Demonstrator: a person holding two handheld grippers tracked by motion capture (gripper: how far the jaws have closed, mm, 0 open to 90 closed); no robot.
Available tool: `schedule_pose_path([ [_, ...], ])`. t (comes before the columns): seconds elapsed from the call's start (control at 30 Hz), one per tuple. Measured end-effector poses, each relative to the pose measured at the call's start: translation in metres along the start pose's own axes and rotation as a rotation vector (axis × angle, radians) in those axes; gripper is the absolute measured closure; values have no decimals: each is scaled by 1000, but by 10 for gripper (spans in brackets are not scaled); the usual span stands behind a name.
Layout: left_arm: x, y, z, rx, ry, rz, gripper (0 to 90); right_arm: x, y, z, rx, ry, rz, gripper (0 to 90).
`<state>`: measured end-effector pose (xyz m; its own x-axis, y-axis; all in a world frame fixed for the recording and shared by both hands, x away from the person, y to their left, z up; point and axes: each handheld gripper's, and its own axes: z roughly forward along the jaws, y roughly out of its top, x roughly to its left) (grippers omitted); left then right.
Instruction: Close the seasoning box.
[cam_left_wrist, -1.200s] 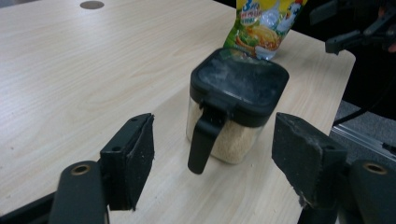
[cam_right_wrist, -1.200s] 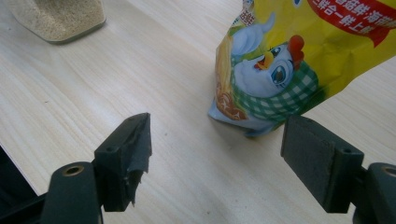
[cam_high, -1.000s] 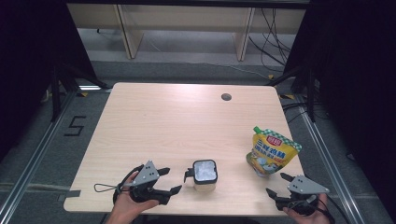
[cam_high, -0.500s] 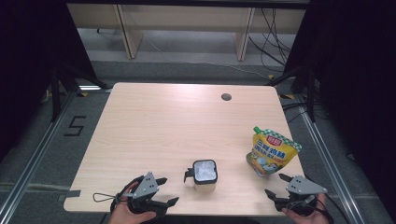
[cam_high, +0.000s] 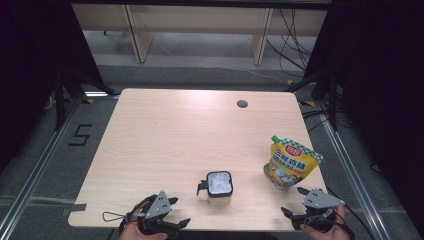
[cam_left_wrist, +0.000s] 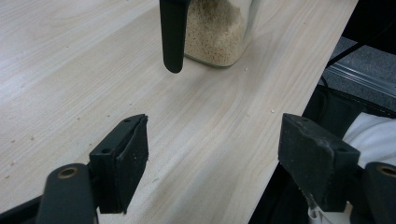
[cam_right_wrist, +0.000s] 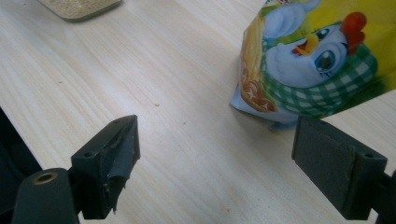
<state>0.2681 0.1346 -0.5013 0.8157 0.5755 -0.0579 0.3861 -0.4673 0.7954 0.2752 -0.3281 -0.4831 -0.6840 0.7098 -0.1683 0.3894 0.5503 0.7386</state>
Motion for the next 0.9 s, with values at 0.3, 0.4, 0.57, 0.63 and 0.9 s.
schedule_pose_path([
  [0.3, 2, 0, -1, 17, 15, 14, 233, 1, -1, 3, 9, 18, -24, 161],
  [0.4, 4, 0, -1, 8, 13, 35, 232, 1, -1, 4, 11, 19, -30, 162],
  [0.57, 4, -1, 0, 13, 28, 7, 232, 3, -2, 4, 27, 23, -9, 164],
  [0.63, 4, -1, 0, 11, 25, 3, 232, 2, -2, 5, 27, 26, -17, 164],
  [0.9, 6, -1, 0, 13, 27, -5, 232, 2, -2, 5, 33, 25, -10, 165],
])
